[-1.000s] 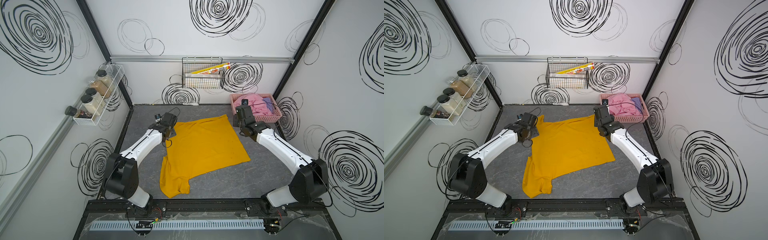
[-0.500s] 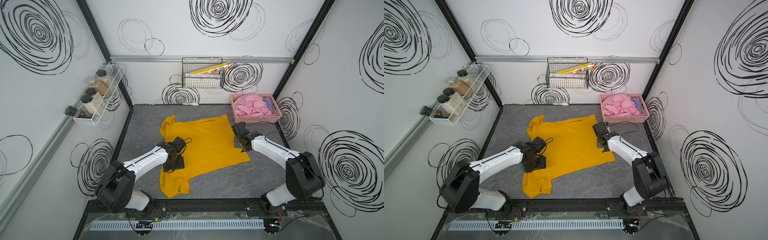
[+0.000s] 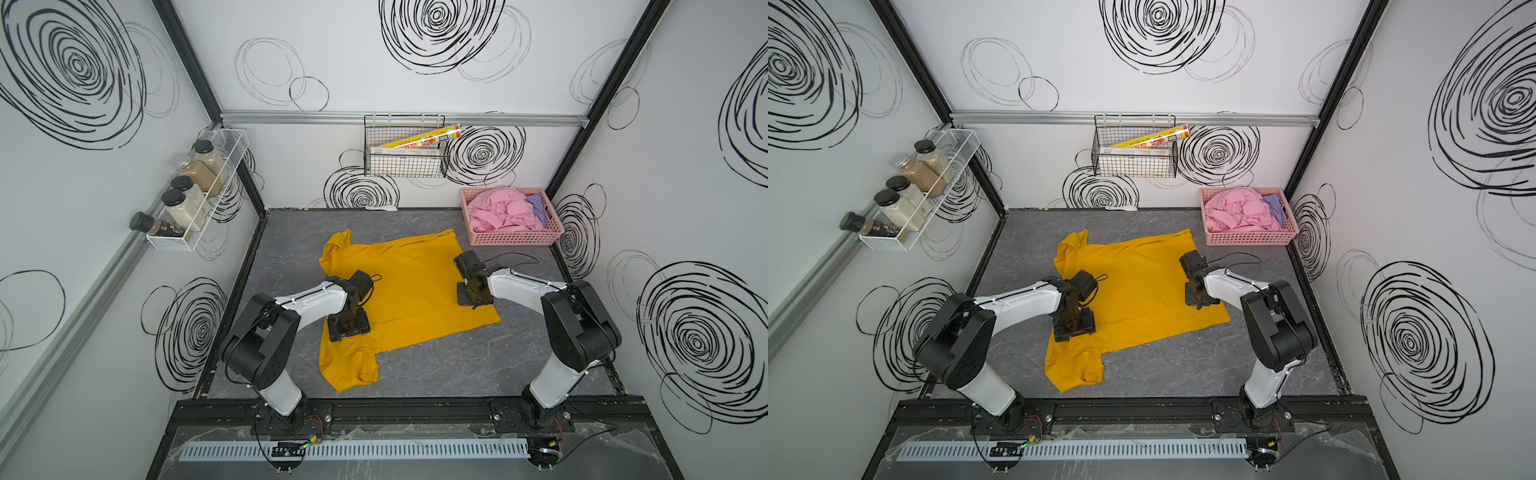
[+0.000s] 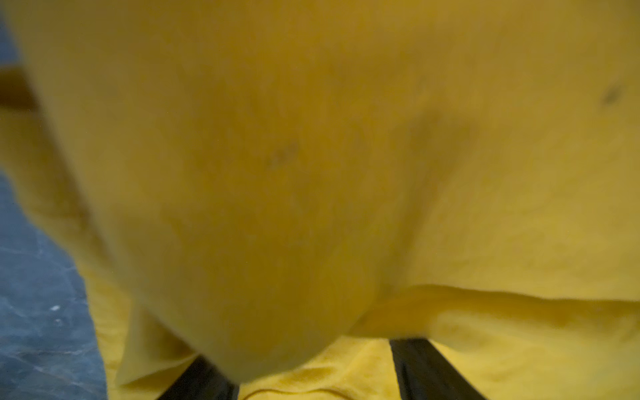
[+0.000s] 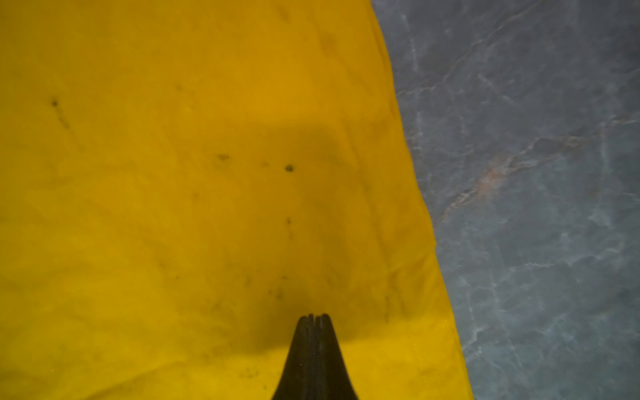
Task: Fold and stack t-shirts
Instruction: Move the T-shirt to the center of the board.
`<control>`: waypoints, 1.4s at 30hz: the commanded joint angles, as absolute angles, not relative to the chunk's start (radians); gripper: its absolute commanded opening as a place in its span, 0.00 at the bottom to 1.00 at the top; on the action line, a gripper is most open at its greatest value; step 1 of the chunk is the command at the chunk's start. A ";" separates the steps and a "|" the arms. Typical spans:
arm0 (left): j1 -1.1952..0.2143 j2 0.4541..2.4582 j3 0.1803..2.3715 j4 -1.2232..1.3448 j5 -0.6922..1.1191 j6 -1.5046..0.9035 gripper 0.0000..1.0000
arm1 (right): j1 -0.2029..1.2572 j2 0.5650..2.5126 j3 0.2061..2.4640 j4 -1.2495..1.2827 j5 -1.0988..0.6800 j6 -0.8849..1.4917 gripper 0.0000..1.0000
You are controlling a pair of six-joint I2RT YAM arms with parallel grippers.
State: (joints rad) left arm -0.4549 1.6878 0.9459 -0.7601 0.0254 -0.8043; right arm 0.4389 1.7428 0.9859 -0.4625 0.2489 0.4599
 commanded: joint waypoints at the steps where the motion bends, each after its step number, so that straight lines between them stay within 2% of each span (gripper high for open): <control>1: -0.377 1.808 0.987 -0.691 -0.077 -0.766 0.72 | 0.440 1.771 1.001 -0.457 0.229 0.465 0.00; 6: -0.277 1.922 1.186 -0.736 -0.105 -0.702 0.72 | 0.440 1.787 1.039 -0.472 0.226 0.456 0.00; 11: -0.266 1.967 1.340 -0.767 -0.121 -0.631 0.72 | 0.440 1.787 1.050 -0.480 0.226 0.445 0.00; 16: -0.344 1.714 1.238 -0.665 -0.141 -0.616 0.77 | 0.439 1.771 1.045 -0.497 0.265 0.448 0.00; 21: -0.564 1.505 1.083 -0.677 -0.272 -0.605 0.79 | 0.439 1.726 1.033 -0.520 0.319 0.478 0.00; 26: -0.725 1.523 0.985 -0.766 -0.350 -0.619 0.71 | 0.437 1.689 1.011 -0.514 0.306 0.483 0.00; 31: -0.784 1.570 0.915 -0.772 -0.467 -0.674 0.61 | 0.437 1.674 0.988 -0.506 0.286 0.483 0.00; 37: -0.790 1.660 0.933 -0.769 -0.545 -0.668 0.60 | 0.437 1.644 0.951 -0.496 0.281 0.513 0.00; 42: -0.811 1.674 0.953 -0.741 -0.518 -0.646 0.61 | 0.437 1.622 0.922 -0.492 0.284 0.520 0.00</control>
